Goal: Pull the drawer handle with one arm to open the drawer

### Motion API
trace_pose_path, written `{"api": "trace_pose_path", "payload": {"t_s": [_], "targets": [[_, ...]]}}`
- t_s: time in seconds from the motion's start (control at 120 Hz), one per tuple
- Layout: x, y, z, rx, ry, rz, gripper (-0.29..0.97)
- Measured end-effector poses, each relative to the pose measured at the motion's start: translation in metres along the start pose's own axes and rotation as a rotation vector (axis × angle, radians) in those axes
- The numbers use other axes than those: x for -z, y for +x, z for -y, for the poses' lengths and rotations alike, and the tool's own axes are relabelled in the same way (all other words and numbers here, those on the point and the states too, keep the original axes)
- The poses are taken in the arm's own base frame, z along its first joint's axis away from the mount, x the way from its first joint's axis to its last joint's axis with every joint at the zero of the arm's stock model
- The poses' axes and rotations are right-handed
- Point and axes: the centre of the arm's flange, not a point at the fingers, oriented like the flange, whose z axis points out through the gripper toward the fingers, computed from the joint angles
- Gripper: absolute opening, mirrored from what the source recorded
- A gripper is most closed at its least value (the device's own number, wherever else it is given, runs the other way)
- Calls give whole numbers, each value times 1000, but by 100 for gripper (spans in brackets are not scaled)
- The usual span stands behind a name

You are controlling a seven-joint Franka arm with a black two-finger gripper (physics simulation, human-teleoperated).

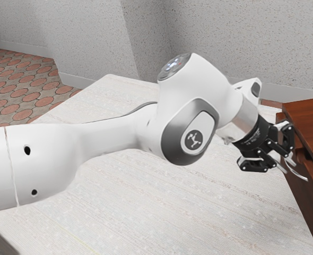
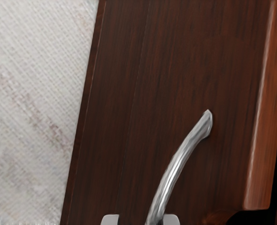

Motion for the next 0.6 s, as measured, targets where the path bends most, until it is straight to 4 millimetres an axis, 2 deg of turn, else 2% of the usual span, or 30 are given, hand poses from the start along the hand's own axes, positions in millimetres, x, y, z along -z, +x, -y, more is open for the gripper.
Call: {"api": "trace_pose_path", "payload": {"t_s": [0.6], "targets": [[14, -11, 21, -6, 37, -13, -2]]}}
